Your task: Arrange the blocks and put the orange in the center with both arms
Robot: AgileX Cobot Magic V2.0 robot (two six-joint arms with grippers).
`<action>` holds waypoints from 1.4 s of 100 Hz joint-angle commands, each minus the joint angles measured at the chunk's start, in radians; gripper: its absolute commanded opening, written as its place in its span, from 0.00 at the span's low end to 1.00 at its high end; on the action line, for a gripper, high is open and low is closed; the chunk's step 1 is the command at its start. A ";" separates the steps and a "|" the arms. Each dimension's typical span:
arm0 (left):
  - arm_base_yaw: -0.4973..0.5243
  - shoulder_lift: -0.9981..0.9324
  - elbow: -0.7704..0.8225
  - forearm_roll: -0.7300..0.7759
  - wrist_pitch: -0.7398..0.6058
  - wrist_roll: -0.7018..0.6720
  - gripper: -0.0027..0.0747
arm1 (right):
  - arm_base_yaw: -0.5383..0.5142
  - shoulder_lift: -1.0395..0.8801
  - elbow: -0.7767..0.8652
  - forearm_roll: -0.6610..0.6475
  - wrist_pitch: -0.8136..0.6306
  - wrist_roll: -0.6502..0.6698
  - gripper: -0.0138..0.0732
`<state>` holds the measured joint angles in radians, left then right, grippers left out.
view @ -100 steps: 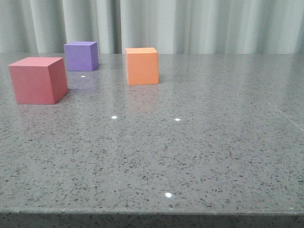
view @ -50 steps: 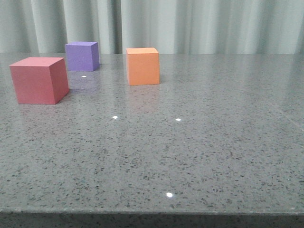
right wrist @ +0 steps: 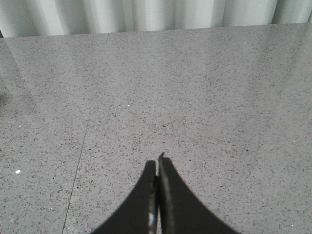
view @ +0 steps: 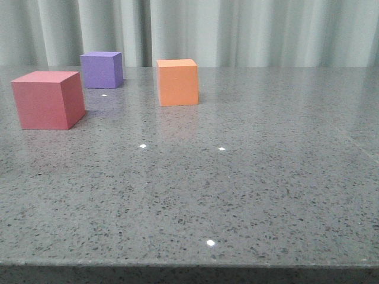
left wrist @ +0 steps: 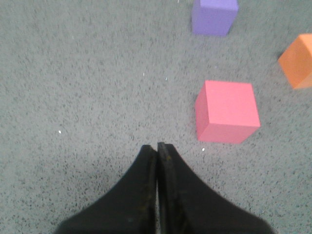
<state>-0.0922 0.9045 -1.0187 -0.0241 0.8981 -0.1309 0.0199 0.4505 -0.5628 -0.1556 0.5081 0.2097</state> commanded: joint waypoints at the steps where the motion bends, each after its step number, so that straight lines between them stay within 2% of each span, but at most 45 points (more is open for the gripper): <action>1: 0.004 0.017 -0.036 -0.003 -0.051 0.002 0.01 | -0.006 0.002 -0.025 -0.014 -0.080 -0.008 0.08; 13: 0.004 0.027 -0.036 0.001 -0.051 0.002 0.03 | -0.006 0.002 -0.025 -0.014 -0.080 -0.008 0.08; 22: 0.004 0.027 -0.036 0.015 -0.051 0.002 0.15 | -0.006 0.002 -0.025 -0.014 -0.080 -0.008 0.08; 29: 0.004 0.027 -0.036 0.024 -0.045 0.002 0.31 | -0.006 0.002 -0.025 -0.014 -0.080 -0.008 0.08; 44: 0.004 0.027 -0.036 0.024 -0.040 0.002 0.81 | -0.006 0.002 -0.025 -0.014 -0.080 -0.008 0.08; 49: 0.004 0.027 -0.036 0.024 -0.040 0.002 0.91 | -0.006 0.002 -0.025 -0.014 -0.080 -0.008 0.08; 53: 0.004 0.027 -0.036 0.024 -0.040 0.002 0.95 | -0.006 0.002 -0.025 -0.014 -0.080 -0.008 0.08; 74: 0.004 0.027 -0.036 0.024 -0.051 0.002 0.95 | -0.006 0.002 -0.025 -0.014 -0.080 -0.008 0.08; 106: -0.005 0.063 -0.056 -0.106 -0.102 0.002 0.93 | -0.006 0.002 -0.025 -0.014 -0.080 -0.008 0.08; 115: -0.054 0.110 -0.096 -0.116 -0.104 0.002 0.93 | -0.006 0.002 -0.025 -0.014 -0.080 -0.008 0.08; 140: -0.289 0.326 -0.268 -0.112 -0.172 -0.020 0.93 | -0.006 0.002 -0.025 -0.014 -0.080 -0.008 0.08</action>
<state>-0.3080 1.1693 -1.1971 -0.1176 0.8138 -0.1375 0.0199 0.4505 -0.5628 -0.1556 0.5081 0.2097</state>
